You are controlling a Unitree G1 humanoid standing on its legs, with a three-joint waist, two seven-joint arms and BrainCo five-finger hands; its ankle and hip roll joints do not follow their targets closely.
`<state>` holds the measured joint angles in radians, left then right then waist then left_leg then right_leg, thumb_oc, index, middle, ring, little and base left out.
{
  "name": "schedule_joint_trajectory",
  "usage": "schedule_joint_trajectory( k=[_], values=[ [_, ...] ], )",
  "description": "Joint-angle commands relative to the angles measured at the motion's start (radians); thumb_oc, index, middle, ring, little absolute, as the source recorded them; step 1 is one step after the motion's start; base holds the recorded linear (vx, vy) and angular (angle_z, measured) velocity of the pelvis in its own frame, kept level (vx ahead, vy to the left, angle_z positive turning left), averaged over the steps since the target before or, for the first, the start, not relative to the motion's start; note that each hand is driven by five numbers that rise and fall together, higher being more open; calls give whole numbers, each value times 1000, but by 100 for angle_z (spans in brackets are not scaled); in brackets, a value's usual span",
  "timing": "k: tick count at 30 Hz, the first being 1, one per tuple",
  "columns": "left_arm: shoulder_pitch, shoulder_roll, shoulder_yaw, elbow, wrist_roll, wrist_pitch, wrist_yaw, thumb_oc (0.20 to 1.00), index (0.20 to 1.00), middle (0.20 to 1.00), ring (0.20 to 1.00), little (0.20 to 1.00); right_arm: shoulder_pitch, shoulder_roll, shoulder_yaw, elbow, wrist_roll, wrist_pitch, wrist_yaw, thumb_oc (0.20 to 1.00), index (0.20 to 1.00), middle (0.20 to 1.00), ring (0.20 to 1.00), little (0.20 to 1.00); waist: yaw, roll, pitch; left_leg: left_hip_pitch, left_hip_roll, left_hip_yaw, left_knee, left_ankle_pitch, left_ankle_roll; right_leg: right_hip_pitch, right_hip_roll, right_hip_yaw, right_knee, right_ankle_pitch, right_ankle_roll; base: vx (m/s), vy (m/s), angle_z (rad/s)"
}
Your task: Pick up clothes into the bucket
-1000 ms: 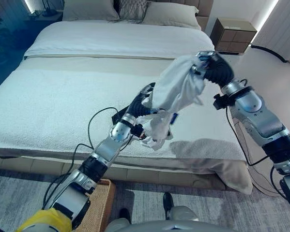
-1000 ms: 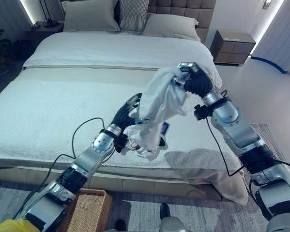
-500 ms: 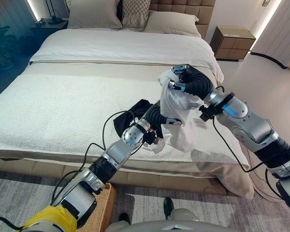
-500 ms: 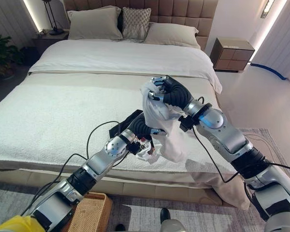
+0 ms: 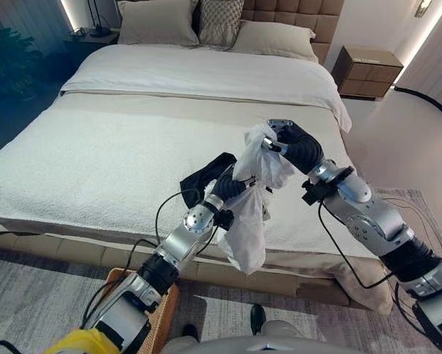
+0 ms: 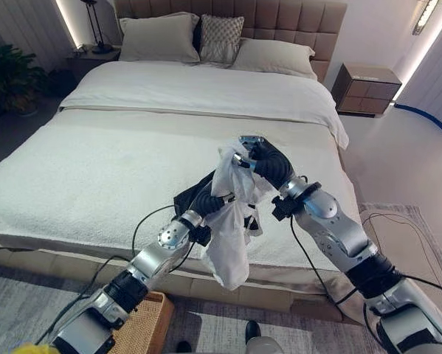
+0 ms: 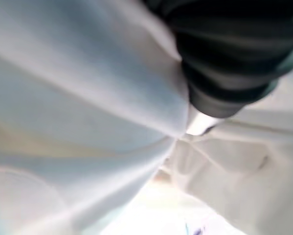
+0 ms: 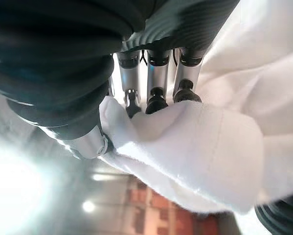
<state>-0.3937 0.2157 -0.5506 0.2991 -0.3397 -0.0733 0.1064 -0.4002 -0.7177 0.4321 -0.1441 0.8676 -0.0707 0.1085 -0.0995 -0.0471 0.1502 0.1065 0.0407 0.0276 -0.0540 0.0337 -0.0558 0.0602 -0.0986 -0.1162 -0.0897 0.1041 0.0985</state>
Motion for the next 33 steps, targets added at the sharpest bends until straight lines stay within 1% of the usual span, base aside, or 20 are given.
schedule_joint_trajectory(
  k=[1, 2, 3, 5, 8, 9, 11, 12, 14, 15, 19, 21, 22, 23, 25, 27, 29, 30, 32, 33],
  values=[
    [-26, -5, 29, 54, -26, -27, 31, 200, 200, 200, 200, 200, -49, 36, -115, -118, 97, -84, 13, 329, 329, 329, 329, 329, 11, -56, -28, -61, -23, -10, 107, -91, 0, 8, -50, -28, 101, -113, 54, 6, 1, 15],
    [-2, -3, 52, 43, -36, -31, 35, 200, 200, 200, 200, 200, -9, 56, -143, -114, 97, -90, 5, 859, 859, 859, 859, 859, 13, -56, -29, -62, -25, -13, 106, -91, 1, 9, -51, -31, 102, -115, 54, 5, 2, 8],
    [-2, -2, 51, 42, -36, -31, 35, 200, 200, 200, 200, 200, -7, 56, -144, -114, 97, -90, 4, 1000, 1000, 1000, 1000, 1000, 13, -56, -29, -62, -25, -13, 107, -91, 1, 9, -51, -31, 103, -115, 54, 12, 0, 5],
    [37, 12, 84, 9, -52, -36, 34, 200, 200, 200, 200, 200, 47, 90, -177, -95, 92, -94, -8, 1000, 1000, 1000, 1000, 1000, 16, -56, -29, -65, -28, -17, 108, -92, 2, 7, -53, -36, 105, -115, 54, 7, -2, 4],
    [56, 23, 103, -10, -58, -39, 32, 200, 200, 200, 200, 200, 74, 102, -199, -85, 80, -94, -15, 1000, 1000, 1000, 1000, 1000, 17, -54, -28, -66, -28, -18, 108, -93, 3, 6, -53, -39, 107, -116, 54, 0, 0, 0],
    [114, 50, 160, -71, -97, -48, 24, 200, 200, 200, 200, 200, 161, 153, -266, -41, 9, -98, -49, 1000, 1000, 1000, 1000, 1000, 22, -50, -24, -73, -30, -24, 110, -94, 5, 2, -55, -44, 112, -118, 53, -1, 8, 7],
    [153, 74, 199, -119, -106, -56, 15, 200, 200, 200, 200, 200, 218, 192, -302, -6, -65, -93, -71, 1000, 1000, 1000, 1000, 1000, 26, -47, -21, -77, -32, -28, 111, -94, 6, -2, -56, -48, 116, -121, 52, 0, 8, 15],
    [154, 74, 199, -119, -106, -56, 15, 200, 200, 200, 200, 200, 218, 192, -302, -7, -65, -93, -71, 1000, 1000, 1000, 1000, 1000, 26, -48, -21, -77, -32, -28, 112, -94, 6, -2, -56, -48, 116, -121, 52, 2, 1, 13],
    [223, 105, 283, -191, -128, -70, 2, 200, 200, 200, 200, 200, 332, 266, -349, 60, -153, -80, -98, 1000, 1000, 1000, 1000, 1000, 32, -44, -14, -85, -32, -35, 115, -95, 7, -6, -56, -53, 119, -125, 51, -5, -4, 5],
    [224, 105, 283, -192, -128, -70, 2, 200, 200, 200, 200, 200, 332, 266, -349, 60, -153, -80, -98, 1000, 1000, 1000, 1000, 1000, 32, -44, -14, -85, -32, -35, 115, -95, 7, -6, -56, -53, 119, -125, 51, 0, 0, 0],
    [315, 134, 411, -255, -145, -94, -12, 200, 200, 200, 200, 200, 448, 367, -401, 209, -216, -67, -115, 1000, 1000, 1000, 1000, 1000, 40, -37, -2, -99, -35, -46, 129, -99, 9, -15, -57, -59, 133, -134, 47, -5, 1, 3],
    [352, 141, 473, -280, -153, -108, -18, 200, 200, 200, 200, 200, 475, 405, -430, 305, -246, -71, -136, 1000, 1000, 1000, 1000, 1000, 44, -34, 7, -109, -38, -53, 141, -102, 9, -21, -58, -61, 141, -137, 46, -15, 2, 3],
    [393, 149, 526, -312, -166, -123, -24, 200, 200, 200, 200, 200, 493, 430, -455, 392, -286, -74, -157, 1000, 1000, 1000, 1000, 1000, 51, -32, 17, -125, -41, -62, 155, -104, 9, -29, -60, -64, 150, -141, 44, -24, 1, 11],
    [394, 150, 527, -314, -166, -122, -25, 200, 200, 200, 200, 200, 492, 430, -454, 393, -286, -75, -157, 1000, 1000, 1000, 1000, 1000, 50, -32, 17, -126, -41, -62, 156, -105, 9, -30, -60, -64, 151, -142, 44, -46, 0, 17],
    [449, 166, 608, -356, -189, -149, -26, 200, 200, 200, 200, 200, 492, 447, -481, 569, -353, -73, -190, 1000, 1000, 1000, 1000, 1000, 69, -29, 47, -161, -51, -83, 184, -106, 9, -55, -62, -72, 171, -147, 40, -83, -5, 19],
    [479, 169, 647, -378, -196, -161, -20, 200, 200, 200, 200, 200, 488, 449, -493, 694, -387, -69, -204, 1000, 1000, 1000, 1000, 1000, 82, -25, 73, -191, -57, -102, 211, -111, 8, -76, -65, -80, 198, -157, 37, -83, -4, 12],
    [487, 170, 660, -388, -199, -165, -19, 200, 200, 200, 200, 200, 485, 452, -500, 709, -385, -68, -204, 1000, 1000, 1000, 1000, 1000, 86, -24, 78, -210, -61, -112, 217, -105, 9, -93, -69, -84, 207, -156, 36, -79, 11, 29],
    [510, 185, 693, -392, -171, -174, -3, 200, 200, 200, 200, 200, 481, 450, -513, 820, -418, -61, -222, 1000, 1000, 1000, 1000, 1000, 100, -15, 108, -246, -70, -134, 243, -102, 11, -122, -81, -97, 245, -164, 31, -127, 33, 31],
    [517, 189, 707, -373, -166, -182, 10, 200, 200, 200, 200, 200, 467, 443, -515, 881, -437, -64, -228, 1000, 1000, 1000, 1000, 1000, 108, -6, 137, -288, -81, -159, 276, -103, 15, -160, -98, -112, 293, -175, 25, -104, 37, 36],
    [517, 189, 707, -373, -166, -183, 10, 200, 200, 200, 200, 200, 467, 442, -515, 882, -437, -64, -228, 1000, 1000, 1000, 1000, 1000, 107, -6, 137, -290, -82, -160, 277, -103, 15, -161, -98, -112, 294, -175, 25, -109, 27, 47]
  ],
)
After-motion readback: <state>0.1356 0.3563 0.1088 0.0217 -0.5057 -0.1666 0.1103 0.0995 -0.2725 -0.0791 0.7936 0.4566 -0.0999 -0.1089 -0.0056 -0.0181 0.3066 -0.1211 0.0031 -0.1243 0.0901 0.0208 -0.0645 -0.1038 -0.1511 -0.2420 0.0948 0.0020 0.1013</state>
